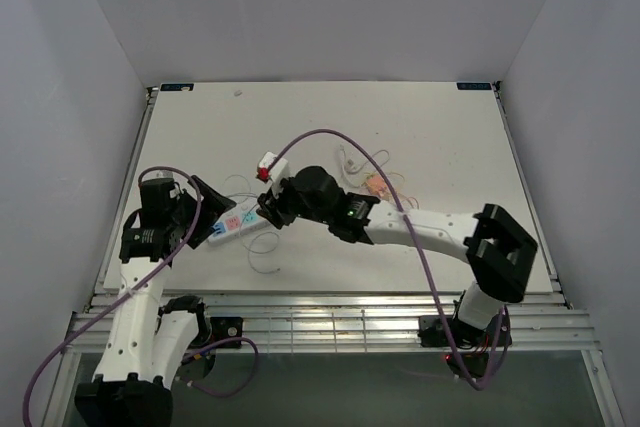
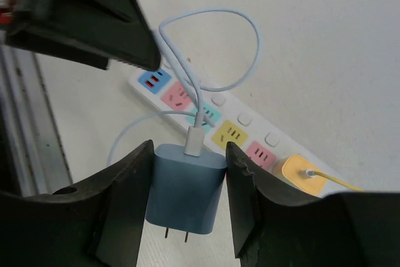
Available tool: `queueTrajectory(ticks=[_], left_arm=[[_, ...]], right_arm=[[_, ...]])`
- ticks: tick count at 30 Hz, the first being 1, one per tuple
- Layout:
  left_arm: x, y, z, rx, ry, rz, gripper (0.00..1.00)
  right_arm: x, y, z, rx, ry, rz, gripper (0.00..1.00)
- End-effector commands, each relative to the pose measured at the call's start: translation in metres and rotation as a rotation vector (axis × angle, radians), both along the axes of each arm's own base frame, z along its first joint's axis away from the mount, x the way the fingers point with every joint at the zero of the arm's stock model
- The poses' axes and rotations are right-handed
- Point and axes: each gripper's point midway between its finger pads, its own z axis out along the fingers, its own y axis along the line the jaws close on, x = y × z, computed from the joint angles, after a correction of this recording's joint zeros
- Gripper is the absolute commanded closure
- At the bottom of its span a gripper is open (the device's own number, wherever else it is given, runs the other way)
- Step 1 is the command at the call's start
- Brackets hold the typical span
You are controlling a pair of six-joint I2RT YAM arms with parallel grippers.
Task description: Insert the plug
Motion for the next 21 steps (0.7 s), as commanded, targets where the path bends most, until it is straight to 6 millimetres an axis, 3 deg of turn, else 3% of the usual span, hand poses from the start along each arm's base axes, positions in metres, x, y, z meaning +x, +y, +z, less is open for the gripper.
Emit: queueTrajectory(ticks=[1,2,4,5,8,16,21], left_arm=[[0.003,-0.021,0.05,-0.067,-0.185,-0.113,0.04],[0.001,-0.025,0.055,-0.089,-0.197,-0.13,0.11],[-0.002,-0.041,0.068,-0.152,-0.244,-0.215,0.2],[-0.004,-0.047,0.071,-0.175,-0.256,-0.25,0.26],[-0.013,-0.067,0.087,-0.251,-0.313,-0.387,0.3],[-0.031,-0.079,0.123,-0.259,-0.447,-0.517,0.32],[-0.037,-0.083,0.137,-0.267,-0.481,-0.549,0.45]], right_arm=[[-0.038,-0.003,0.082,0.3,-0.211,0.209,0.8],[-0.051,-0.014,0.102,0.355,-0.232,0.251,0.8],[-0.066,-0.025,0.104,0.4,-0.241,0.29,0.8],[-0.074,-0.032,0.117,0.438,-0.246,0.309,0.8],[-0.082,-0.037,0.128,0.473,-0.252,0.318,0.81],[-0.09,-0.019,0.138,0.495,-0.268,0.343,0.81],[-0.095,-0.006,0.144,0.519,-0.276,0.359,0.8]])
